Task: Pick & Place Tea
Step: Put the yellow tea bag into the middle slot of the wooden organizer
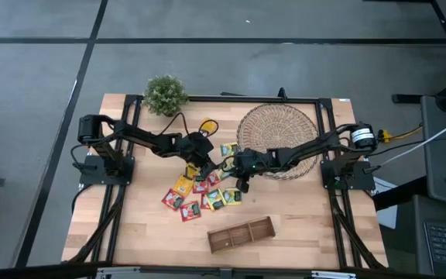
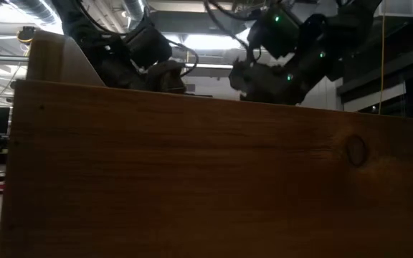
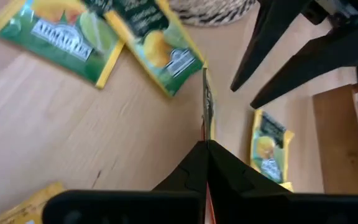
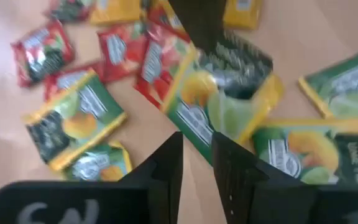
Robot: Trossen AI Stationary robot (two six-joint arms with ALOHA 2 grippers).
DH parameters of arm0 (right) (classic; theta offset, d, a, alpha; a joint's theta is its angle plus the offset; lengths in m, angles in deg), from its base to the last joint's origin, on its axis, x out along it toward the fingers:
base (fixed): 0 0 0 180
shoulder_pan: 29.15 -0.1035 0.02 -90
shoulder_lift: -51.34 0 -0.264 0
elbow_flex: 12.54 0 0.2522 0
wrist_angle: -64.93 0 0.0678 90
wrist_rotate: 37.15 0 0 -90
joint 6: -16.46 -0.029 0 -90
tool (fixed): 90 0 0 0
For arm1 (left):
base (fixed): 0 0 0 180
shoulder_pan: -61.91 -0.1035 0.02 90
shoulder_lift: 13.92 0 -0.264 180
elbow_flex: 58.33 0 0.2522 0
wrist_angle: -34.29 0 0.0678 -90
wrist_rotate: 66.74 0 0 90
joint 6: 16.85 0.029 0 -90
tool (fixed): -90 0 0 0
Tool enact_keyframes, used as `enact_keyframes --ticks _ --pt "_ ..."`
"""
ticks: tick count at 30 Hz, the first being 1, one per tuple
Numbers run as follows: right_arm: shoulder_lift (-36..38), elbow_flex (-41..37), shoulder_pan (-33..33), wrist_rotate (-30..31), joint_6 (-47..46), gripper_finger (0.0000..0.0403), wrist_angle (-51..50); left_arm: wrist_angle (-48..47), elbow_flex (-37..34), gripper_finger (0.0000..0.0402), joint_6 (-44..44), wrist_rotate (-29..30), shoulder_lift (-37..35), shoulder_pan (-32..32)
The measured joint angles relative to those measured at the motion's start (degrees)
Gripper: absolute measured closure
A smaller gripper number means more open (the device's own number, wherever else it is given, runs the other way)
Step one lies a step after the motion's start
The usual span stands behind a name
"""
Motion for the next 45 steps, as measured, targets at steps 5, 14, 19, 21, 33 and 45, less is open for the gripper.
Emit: enact_keyframes --ticks 5,14,19,21,33,45 --pt "2.23 0.04 0.00 -0.02 0.17 0.0316 -0.17 -0.82 -0.02 0.0400 0.88 0.44 -0.31 0.00" --pt "2.25 0.09 0.00 -0.05 0.17 0.0316 -0.49 -0.52 -0.02 0.0399 13.59 12.90 -0.31 2.03" --pt "2.25 0.09 0.00 0.00 0.17 0.0316 -0.39 0.53 -0.02 0.0400 14.52 13.22 -0.31 2.86" --pt "2.25 0.09 0.00 0.59 0.19 0.0316 -0.38 0.12 -0.02 0.0399 13.69 13.11 -0.31 2.78" --pt "2.25 0.11 0.00 2.95 0.36 0.0316 -0.38 -0.15 -0.02 0.0391 14.96 15.11 -0.31 3.26" --pt "2.25 0.15 -0.02 2.95 -0.08 0.0316 -1.55 -4.38 -0.02 0.0389 8.49 8.94 2.94 3.26"
